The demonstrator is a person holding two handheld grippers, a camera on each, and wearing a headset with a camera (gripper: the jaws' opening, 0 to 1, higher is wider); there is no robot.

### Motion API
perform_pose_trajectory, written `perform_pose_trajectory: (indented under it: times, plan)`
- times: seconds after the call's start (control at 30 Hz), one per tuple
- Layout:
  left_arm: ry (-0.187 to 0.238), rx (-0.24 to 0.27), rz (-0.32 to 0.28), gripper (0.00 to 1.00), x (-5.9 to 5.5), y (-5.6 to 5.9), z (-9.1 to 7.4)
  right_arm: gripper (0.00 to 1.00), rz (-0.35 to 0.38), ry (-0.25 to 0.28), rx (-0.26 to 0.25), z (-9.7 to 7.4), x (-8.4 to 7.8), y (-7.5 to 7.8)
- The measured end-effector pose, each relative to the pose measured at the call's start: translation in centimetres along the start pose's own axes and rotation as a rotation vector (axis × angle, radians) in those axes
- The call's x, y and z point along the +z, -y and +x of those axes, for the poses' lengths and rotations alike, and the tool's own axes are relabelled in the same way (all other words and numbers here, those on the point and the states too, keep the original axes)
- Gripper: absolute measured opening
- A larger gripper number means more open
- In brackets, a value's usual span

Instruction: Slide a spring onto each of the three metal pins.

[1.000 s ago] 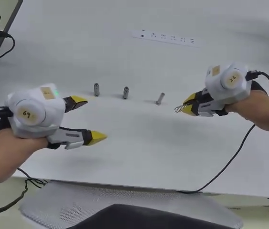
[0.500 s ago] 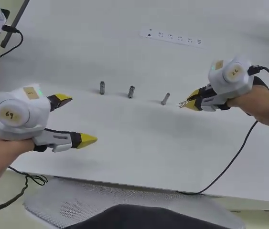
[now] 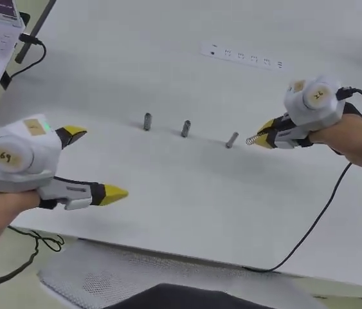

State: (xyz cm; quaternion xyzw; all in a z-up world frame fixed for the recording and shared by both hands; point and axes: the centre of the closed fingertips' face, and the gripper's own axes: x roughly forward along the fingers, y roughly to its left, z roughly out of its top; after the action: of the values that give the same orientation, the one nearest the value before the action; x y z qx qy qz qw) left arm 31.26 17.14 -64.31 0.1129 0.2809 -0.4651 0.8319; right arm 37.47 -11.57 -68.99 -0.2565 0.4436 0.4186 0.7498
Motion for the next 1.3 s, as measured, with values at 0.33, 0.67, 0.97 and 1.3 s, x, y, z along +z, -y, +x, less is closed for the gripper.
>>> perform_pose_trajectory:
  times: [0.33,0.67,0.97,1.3]
  plan:
    - [-0.008,0.013,-0.009,0.83,-0.5,-0.2,-0.3,0.09,-0.004,-0.014,0.009,0.6,0.3,0.7]
    - [0.002,0.028,-0.014,0.81,-0.3,-0.9,-0.7,0.09,-0.018,-0.024,0.024,1.5,1.1,1.3]
    - [0.000,0.035,-0.027,0.81,-0.8,-1.3,-1.0,0.09,-0.030,-0.034,0.036,2.3,1.7,1.4]
    - [0.000,0.040,-0.035,0.80,-0.9,-1.6,-1.2,0.09,-0.045,-0.053,0.055,3.0,1.8,1.2]
